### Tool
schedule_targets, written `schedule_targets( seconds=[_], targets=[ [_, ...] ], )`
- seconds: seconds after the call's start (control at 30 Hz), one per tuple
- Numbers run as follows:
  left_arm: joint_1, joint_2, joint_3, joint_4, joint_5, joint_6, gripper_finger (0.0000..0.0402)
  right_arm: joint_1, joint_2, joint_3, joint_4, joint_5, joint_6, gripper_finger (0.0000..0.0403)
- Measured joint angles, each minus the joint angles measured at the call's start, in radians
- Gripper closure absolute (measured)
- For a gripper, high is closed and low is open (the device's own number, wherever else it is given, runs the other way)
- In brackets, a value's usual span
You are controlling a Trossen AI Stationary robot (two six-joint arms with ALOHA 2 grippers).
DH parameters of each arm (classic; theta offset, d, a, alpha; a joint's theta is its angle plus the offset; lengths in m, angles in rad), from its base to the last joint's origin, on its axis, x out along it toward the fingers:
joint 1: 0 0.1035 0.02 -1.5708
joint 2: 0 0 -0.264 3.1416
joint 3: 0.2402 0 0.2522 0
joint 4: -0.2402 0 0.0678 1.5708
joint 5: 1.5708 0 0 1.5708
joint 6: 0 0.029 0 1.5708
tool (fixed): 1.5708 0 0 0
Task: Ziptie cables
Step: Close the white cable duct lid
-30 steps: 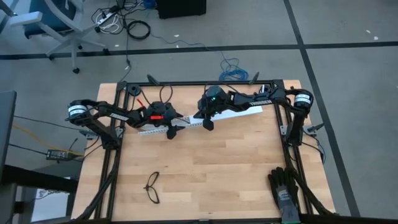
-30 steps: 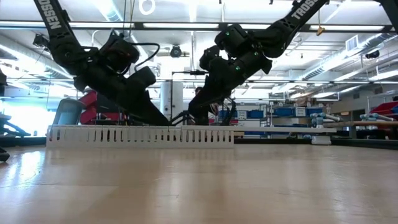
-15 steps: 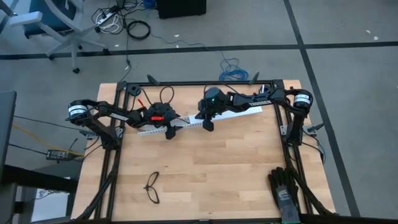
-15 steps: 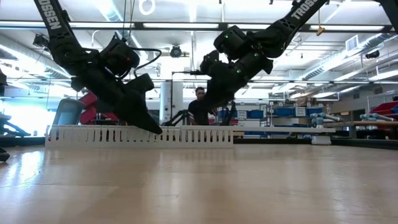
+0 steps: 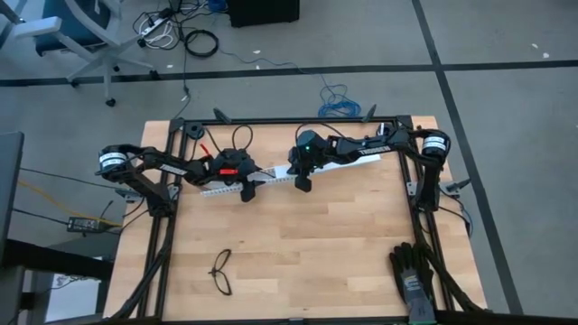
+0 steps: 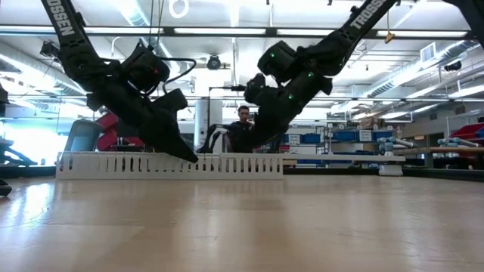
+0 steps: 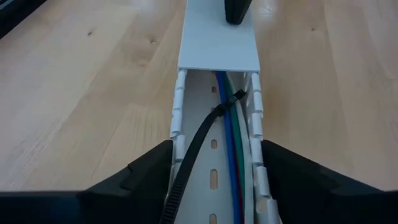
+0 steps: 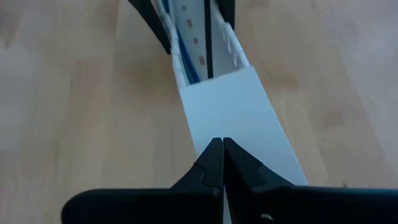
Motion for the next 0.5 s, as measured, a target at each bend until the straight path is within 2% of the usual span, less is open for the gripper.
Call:
schedule_targets(
  seconds=[0.13, 0.33, 0.5],
  targets=[
    [0.0, 0.0, 0.0, 0.0, 0.0, 0.001, 0.0167, -0.002, 0.076, 0.032, 0.042, -0.033, 0.003, 0.0403],
    [0.0, 0.0, 0.0, 0.002, 0.0, 0.001, 0.0172, 0.009, 0.186, 0.152, 0.058, -0.1, 0.001, 0.0403],
    [0.0, 0.0, 0.0, 0.003, -0.003, -0.001, 0.0173, 0.013, 0.178, 0.166, 0.057, -0.116, -0.034, 0.0403]
  ],
)
